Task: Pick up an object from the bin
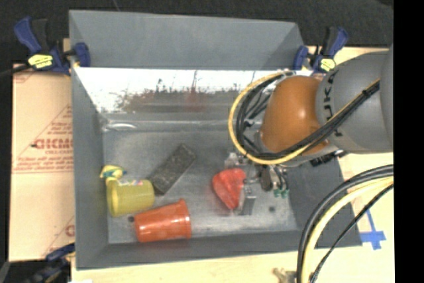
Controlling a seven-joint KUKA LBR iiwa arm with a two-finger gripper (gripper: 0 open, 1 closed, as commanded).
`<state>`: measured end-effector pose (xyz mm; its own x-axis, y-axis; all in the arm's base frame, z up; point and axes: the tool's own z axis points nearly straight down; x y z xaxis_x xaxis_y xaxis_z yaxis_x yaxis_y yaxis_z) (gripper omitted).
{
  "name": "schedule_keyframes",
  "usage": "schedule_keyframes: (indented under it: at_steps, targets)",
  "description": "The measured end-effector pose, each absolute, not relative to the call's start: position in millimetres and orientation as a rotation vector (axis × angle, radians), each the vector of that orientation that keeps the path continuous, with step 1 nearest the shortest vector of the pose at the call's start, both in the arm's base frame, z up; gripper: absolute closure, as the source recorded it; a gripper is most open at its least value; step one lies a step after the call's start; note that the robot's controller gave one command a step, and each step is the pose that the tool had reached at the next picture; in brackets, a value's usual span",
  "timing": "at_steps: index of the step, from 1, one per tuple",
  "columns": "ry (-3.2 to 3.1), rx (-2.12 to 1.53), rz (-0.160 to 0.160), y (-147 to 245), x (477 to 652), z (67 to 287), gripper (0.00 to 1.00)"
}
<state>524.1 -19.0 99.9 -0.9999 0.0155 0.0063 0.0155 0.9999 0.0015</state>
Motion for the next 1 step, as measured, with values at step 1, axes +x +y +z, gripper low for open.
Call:
schedule_keyframes:
  at_steps: [1]
  targets:
    - [-3.164, 0.176, 0.016, -14.1, 529.7, 70.4, 0.00]
